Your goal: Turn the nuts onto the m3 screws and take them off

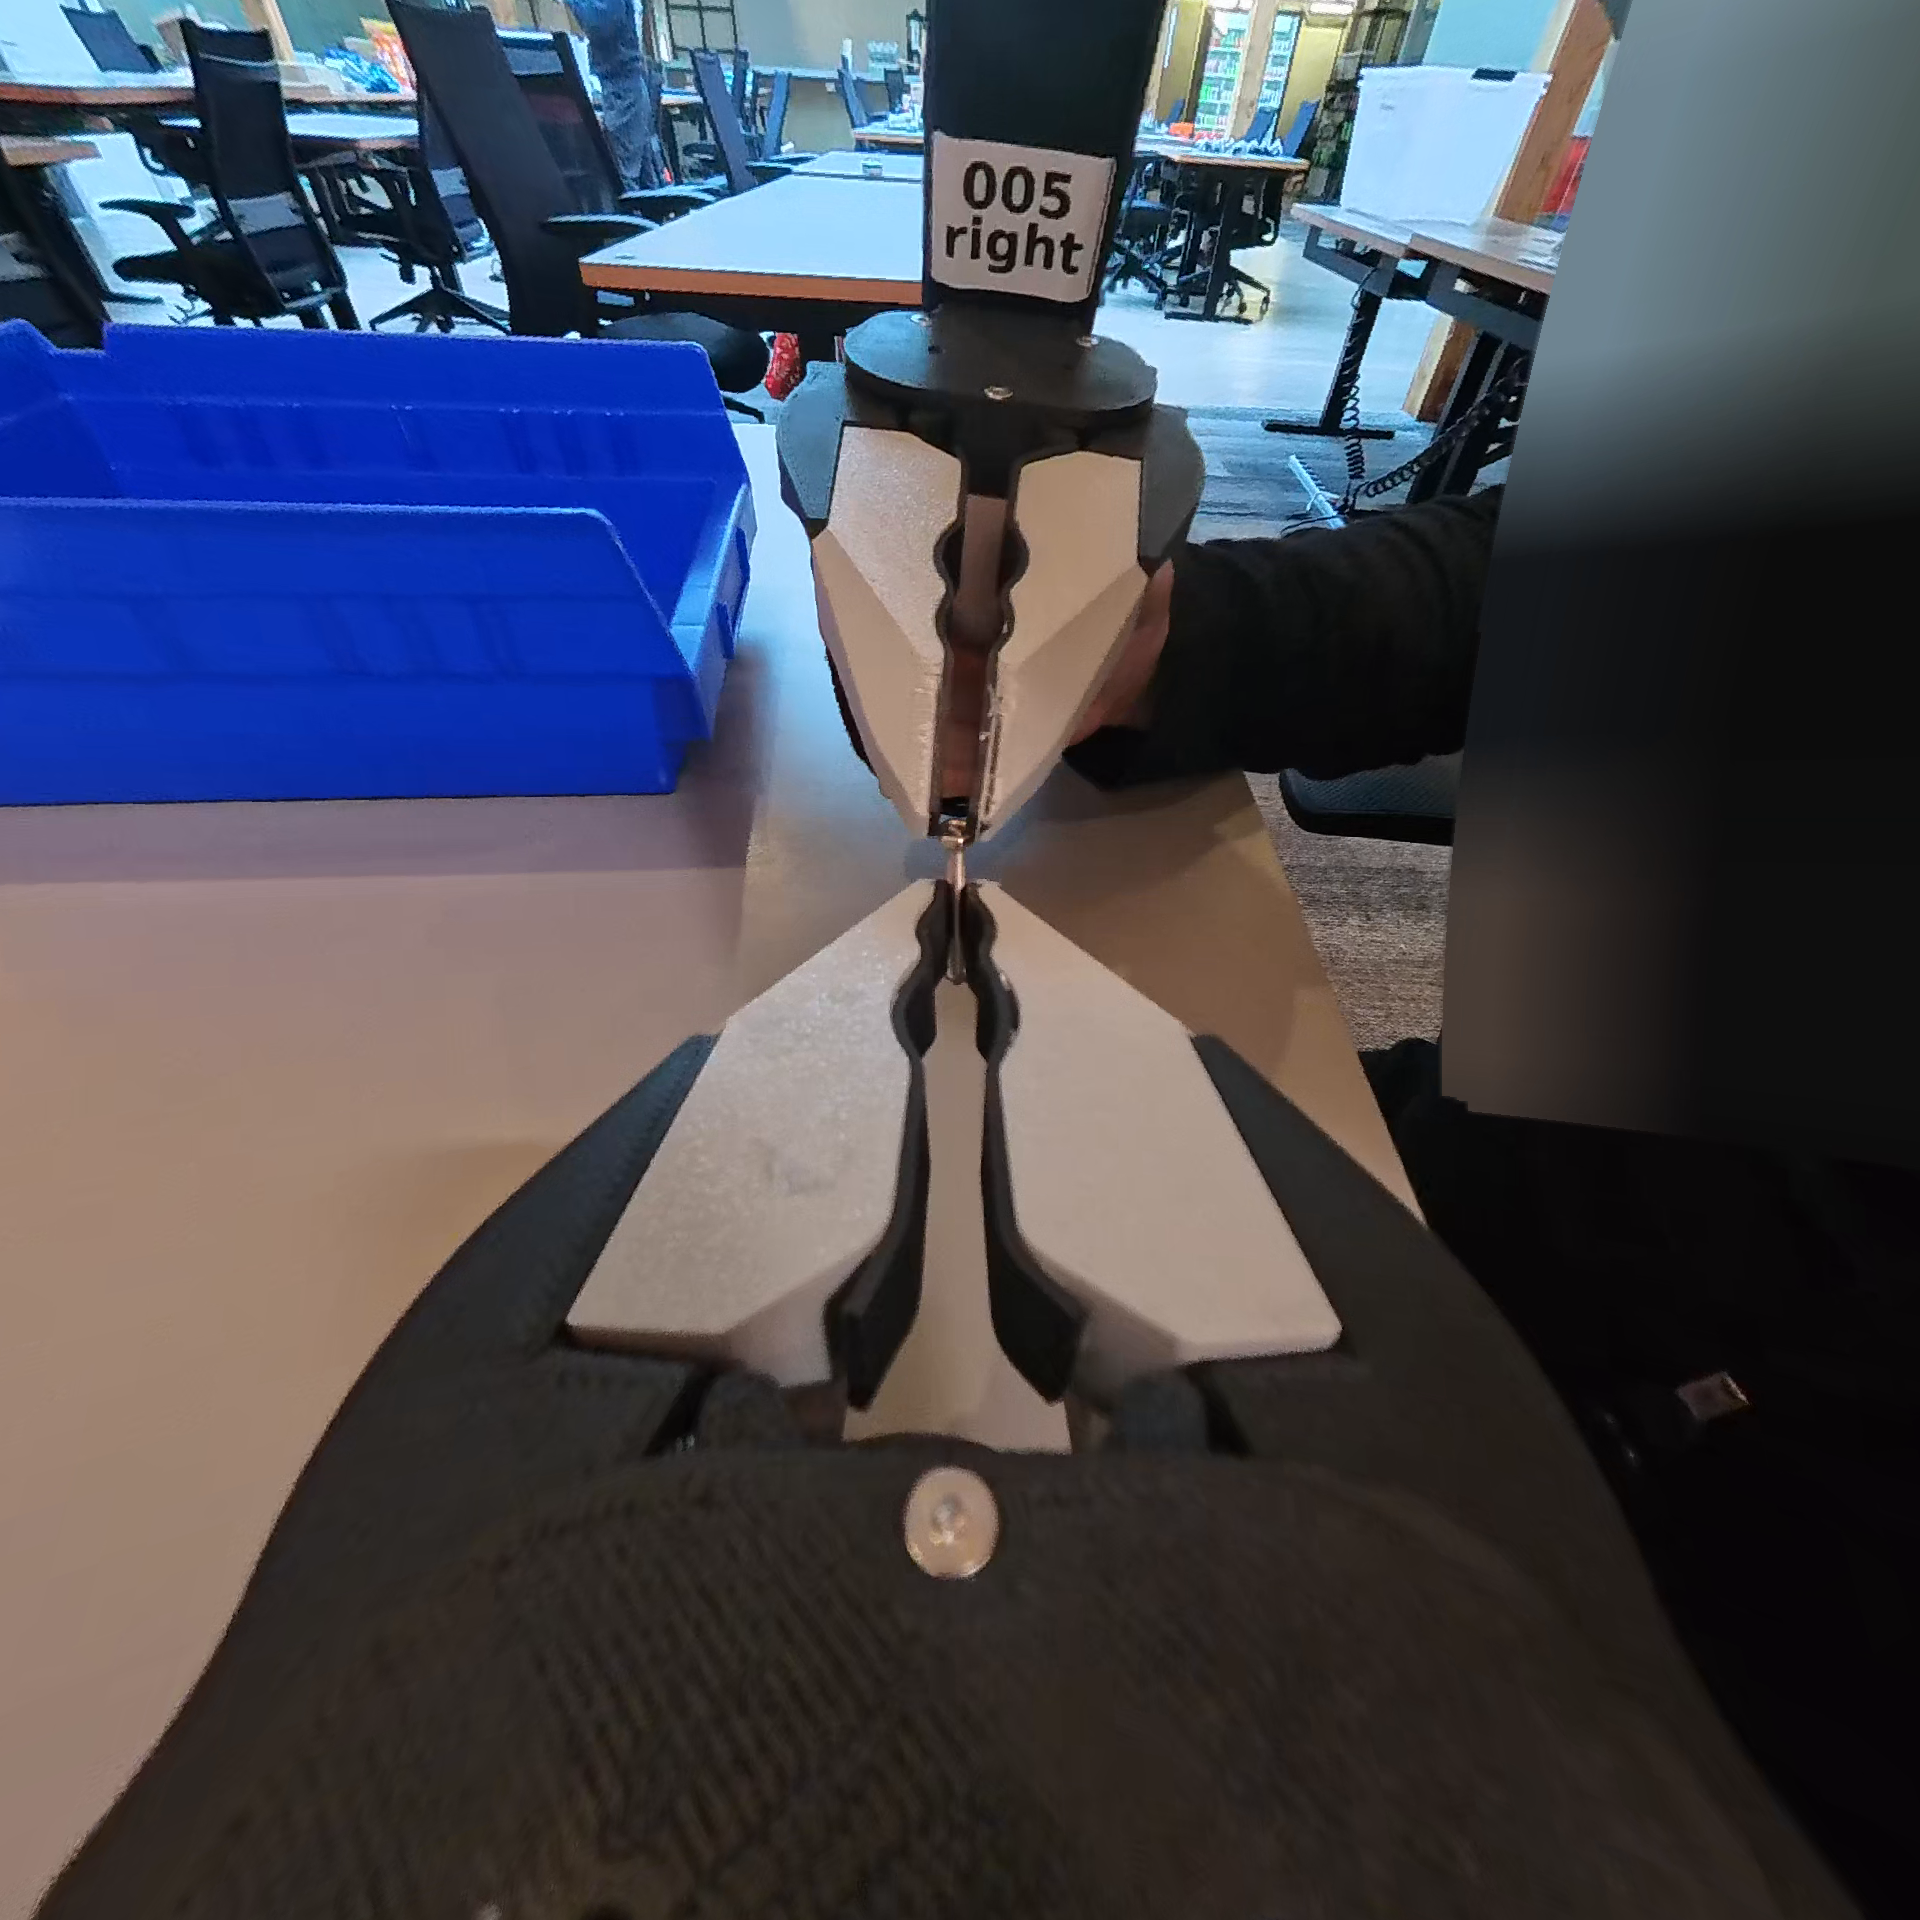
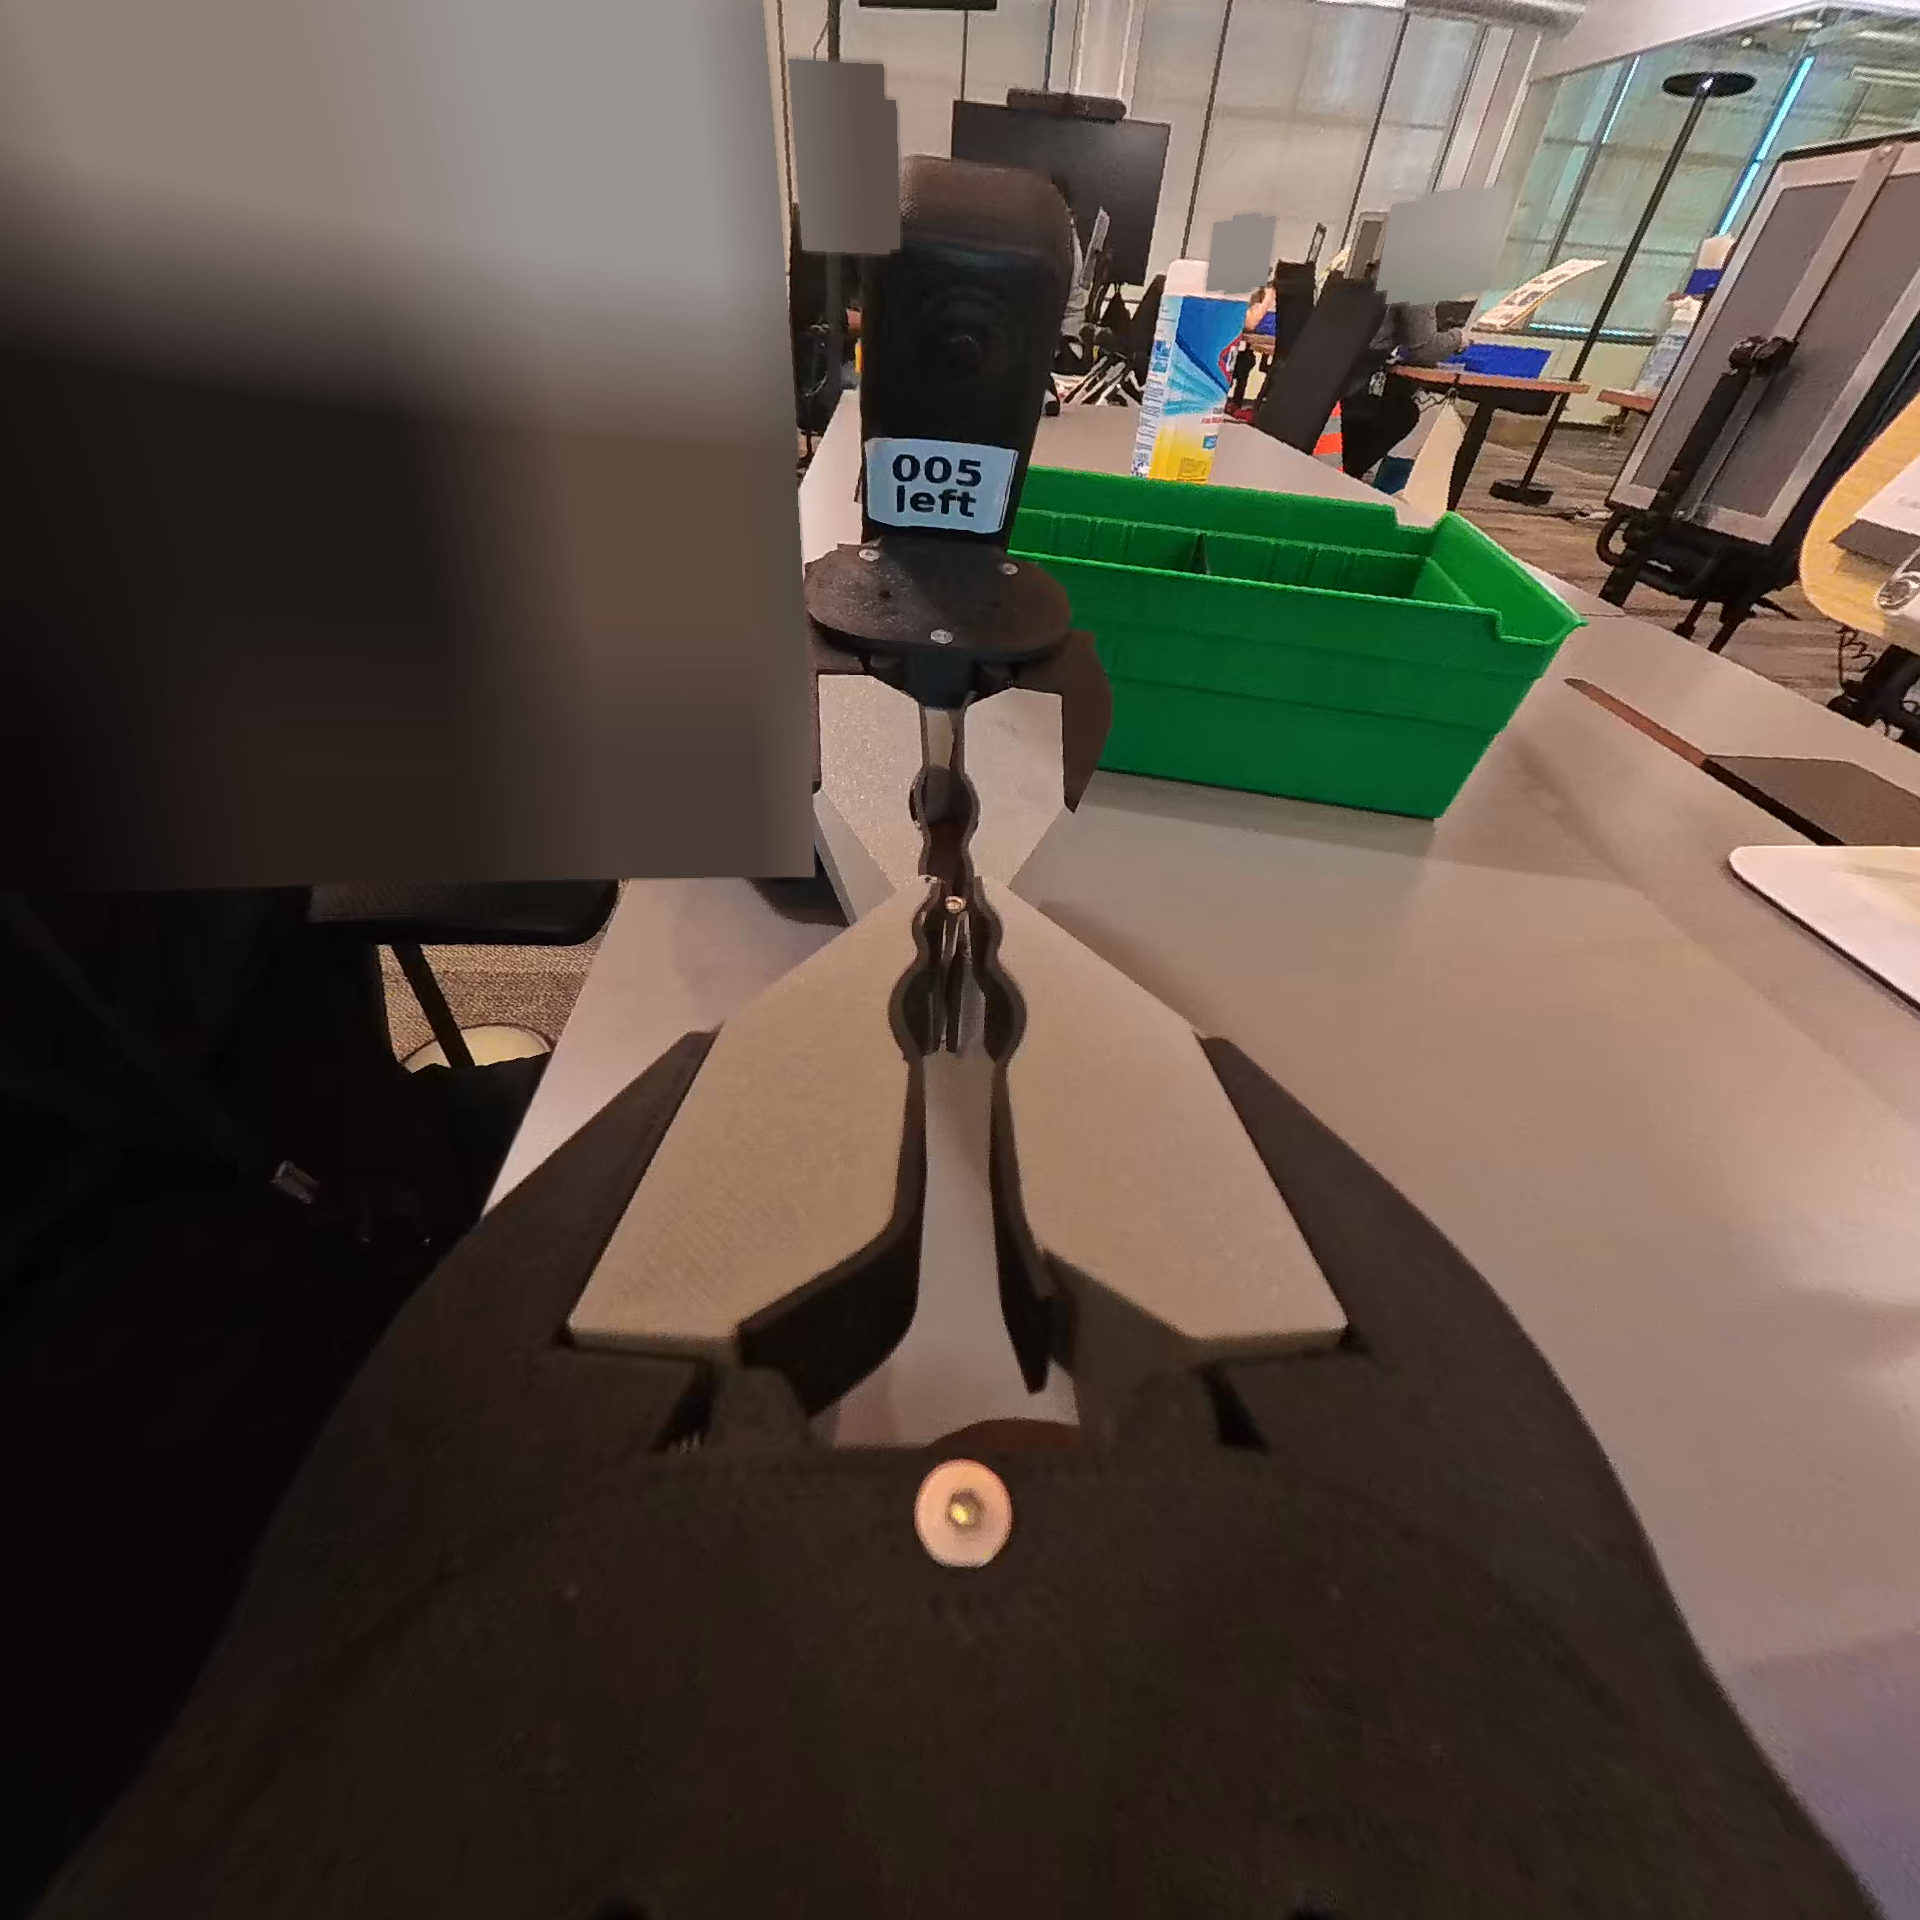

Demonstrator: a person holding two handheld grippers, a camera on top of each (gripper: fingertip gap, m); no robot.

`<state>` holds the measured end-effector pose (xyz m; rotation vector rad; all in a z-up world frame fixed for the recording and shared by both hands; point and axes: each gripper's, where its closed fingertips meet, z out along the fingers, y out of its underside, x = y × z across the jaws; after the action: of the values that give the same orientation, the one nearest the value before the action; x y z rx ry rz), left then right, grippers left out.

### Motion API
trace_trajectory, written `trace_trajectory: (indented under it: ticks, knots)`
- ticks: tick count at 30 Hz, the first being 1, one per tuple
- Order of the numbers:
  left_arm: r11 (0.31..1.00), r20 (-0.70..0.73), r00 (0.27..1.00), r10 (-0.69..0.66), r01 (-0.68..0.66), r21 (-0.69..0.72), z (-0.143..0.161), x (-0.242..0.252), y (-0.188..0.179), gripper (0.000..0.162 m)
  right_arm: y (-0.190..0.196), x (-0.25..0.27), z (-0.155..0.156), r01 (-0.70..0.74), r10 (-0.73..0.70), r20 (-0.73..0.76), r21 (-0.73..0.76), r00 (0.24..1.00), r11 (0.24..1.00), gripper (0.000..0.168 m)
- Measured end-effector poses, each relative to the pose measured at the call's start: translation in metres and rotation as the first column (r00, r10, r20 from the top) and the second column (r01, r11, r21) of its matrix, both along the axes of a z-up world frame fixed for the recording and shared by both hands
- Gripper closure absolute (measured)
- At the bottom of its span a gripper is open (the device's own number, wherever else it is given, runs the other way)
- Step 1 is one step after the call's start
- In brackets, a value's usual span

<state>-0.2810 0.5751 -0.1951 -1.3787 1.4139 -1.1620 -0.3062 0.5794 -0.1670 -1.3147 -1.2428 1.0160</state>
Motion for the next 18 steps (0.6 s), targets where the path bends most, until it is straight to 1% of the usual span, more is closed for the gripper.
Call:
trace_trajectory:
  ticks: [3,9,13,18]
  knots:
    - [1.000,0.002,1.000,-0.009,0.009,-0.001,0.0009,0.0008,-0.0026,0.162,-0.0003,0.0012,0.0010,0.002,-0.002,-0.009,-0.002,1.000,1.000,0.164]
    - [1.000,0.007,1.000,-0.010,0.010,0.000,0.0022,0.0003,-0.0030,0.162,-0.0058,0.0007,0.0020,-0.028,0.028,-0.016,0.003,0.999,1.000,0.162]
    - [1.000,0.006,1.000,-0.012,0.012,-0.001,0.0021,0.0006,-0.0035,0.162,-0.0036,0.0009,0.0021,-0.012,0.013,-0.017,0.005,1.000,1.000,0.167]
    - [1.000,0.003,1.000,-0.015,0.015,0.003,0.0017,0.0010,-0.0045,0.162,-0.0052,0.0000,0.0009,-0.016,0.016,-0.013,0.008,1.000,1.000,0.165]
